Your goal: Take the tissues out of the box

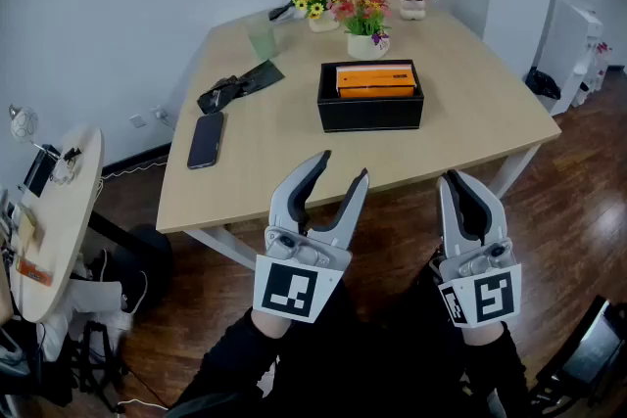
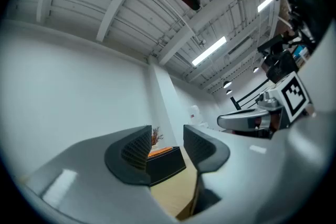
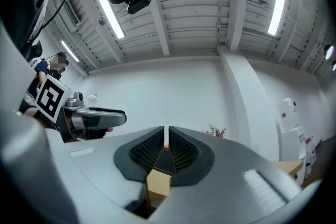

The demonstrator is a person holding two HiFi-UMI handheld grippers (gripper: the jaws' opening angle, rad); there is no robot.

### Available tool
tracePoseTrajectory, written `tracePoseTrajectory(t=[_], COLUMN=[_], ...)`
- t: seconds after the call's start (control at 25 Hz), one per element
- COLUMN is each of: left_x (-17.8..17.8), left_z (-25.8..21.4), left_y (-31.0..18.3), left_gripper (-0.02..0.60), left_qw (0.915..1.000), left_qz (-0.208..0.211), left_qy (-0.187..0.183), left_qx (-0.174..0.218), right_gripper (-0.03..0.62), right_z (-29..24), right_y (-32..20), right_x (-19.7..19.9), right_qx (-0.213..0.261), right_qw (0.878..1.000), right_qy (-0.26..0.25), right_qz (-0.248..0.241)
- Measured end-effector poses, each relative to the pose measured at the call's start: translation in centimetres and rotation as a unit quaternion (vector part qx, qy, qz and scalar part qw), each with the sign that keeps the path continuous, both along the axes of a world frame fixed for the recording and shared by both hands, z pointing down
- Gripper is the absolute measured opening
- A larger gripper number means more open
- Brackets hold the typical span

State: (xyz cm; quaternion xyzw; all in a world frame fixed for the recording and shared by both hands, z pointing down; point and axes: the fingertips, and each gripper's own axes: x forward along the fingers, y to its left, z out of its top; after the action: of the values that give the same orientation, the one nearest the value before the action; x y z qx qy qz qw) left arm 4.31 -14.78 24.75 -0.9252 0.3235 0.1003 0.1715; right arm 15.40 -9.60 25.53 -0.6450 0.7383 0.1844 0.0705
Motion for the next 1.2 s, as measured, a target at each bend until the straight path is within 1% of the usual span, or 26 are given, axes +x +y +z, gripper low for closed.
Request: tracePoseTrajectory(t=[0.12,0.16,0.24,0.32,0.4,0.44,0.48,0.56,0.64,0.68,0.72,0.76,0.8,0.84,0.88,0.96,1.0,1.04,1.08,1.12,1.2], left_x=[0.7,0.9,1.6,2.4,3.5,4.3,5.2,7.0,8.6,9.3,9.9,10.4,10.8,11.2,11.3,11.5,11.5,11.6,11.6,11.5,11.3], left_z=[0.2,-0.1,-1.0,-1.7,-1.7,-1.4,-1.0,0.1,1.1,1.6,2.0,2.3,2.5,3.0,3.7,5.4,5.9,6.3,6.8,7.4,8.9], left_y=[-3.6,-5.1,-7.9,-10.2,-12.0,-12.8,-13.5,-15.4,-17.6,-18.5,-19.3,-20.0,-20.6,-20.9,-21.1,-21.1,-21.4,-21.9,-22.6,-23.3,-23.5], left_gripper=[0.185,0.200,0.223,0.244,0.265,0.268,0.268,0.267,0.270,0.282,0.297,0.325,0.334,0.353,0.375,0.408,0.410,0.411,0.411,0.410,0.407], left_qw=[0.9981,0.9968,0.9936,0.9882,0.9793,0.9731,0.9651,0.9456,0.9233,0.9104,0.8964,0.8819,0.8662,0.8469,0.8226,0.7690,0.7470,0.7294,0.7150,0.7026,0.6824], left_qz=[0.000,0.000,0.005,0.017,0.036,0.049,0.064,0.091,0.114,0.125,0.133,0.139,0.145,0.151,0.160,0.183,0.189,0.189,0.182,0.175,0.175], left_qy=[-0.061,-0.080,-0.113,-0.151,-0.198,-0.225,-0.254,-0.312,-0.365,-0.390,-0.416,-0.442,-0.469,-0.499,-0.533,-0.596,-0.619,-0.640,-0.658,-0.674,-0.692], left_qx=[-0.006,-0.005,0.006,0.019,0.021,0.017,0.011,-0.006,-0.039,-0.059,-0.075,-0.087,-0.096,-0.106,-0.116,-0.141,-0.150,-0.153,-0.149,-0.146,-0.156], right_gripper=[0.028,0.028,0.028,0.043,0.059,0.068,0.077,0.095,0.110,0.110,0.115,0.123,0.128,0.132,0.137,0.137,0.137,0.137,0.137,0.137,0.132], right_z=[0.0,0.0,0.1,0.3,0.2,-0.1,-0.4,-1.0,-1.4,-1.6,-1.8,-2.0,-2.3,-2.5,-2.7,-3.0,-3.0,-2.9,-2.7,-2.4,-1.5], right_y=[-2.7,-3.8,-5.8,-7.6,-9.3,-10.0,-10.8,-12.3,-13.4,-13.7,-14.0,-14.3,-14.5,-14.8,-14.9,-14.7,-14.5,-14.2,-13.8,-13.4,-12.5], right_x=[-0.2,-0.2,-0.5,-0.7,-0.8,-0.7,-0.5,0.2,0.9,1.2,1.5,1.8,2.1,2.4,2.6,3.0,3.0,3.0,3.0,3.0,3.2], right_qx=[-0.011,-0.015,-0.022,-0.030,-0.036,-0.039,-0.040,-0.046,-0.057,-0.062,-0.067,-0.070,-0.073,-0.075,-0.076,-0.072,-0.067,-0.063,-0.060,-0.058,-0.058], right_qw=[1.000,0.999,0.998,0.997,0.997,0.996,0.996,0.995,0.994,0.993,0.992,0.991,0.991,0.990,0.990,0.990,0.990,0.990,0.990,0.989,0.989], right_qy=[-0.008,-0.010,-0.010,-0.005,0.005,0.011,0.016,0.020,0.013,0.009,0.007,0.007,0.008,0.008,0.006,-0.004,-0.011,-0.018,-0.025,-0.030,-0.038], right_qz=[-0.020,-0.030,-0.050,-0.064,-0.072,-0.075,-0.077,-0.083,-0.095,-0.102,-0.108,-0.112,-0.116,-0.118,-0.120,-0.124,-0.126,-0.127,-0.129,-0.131,-0.134])
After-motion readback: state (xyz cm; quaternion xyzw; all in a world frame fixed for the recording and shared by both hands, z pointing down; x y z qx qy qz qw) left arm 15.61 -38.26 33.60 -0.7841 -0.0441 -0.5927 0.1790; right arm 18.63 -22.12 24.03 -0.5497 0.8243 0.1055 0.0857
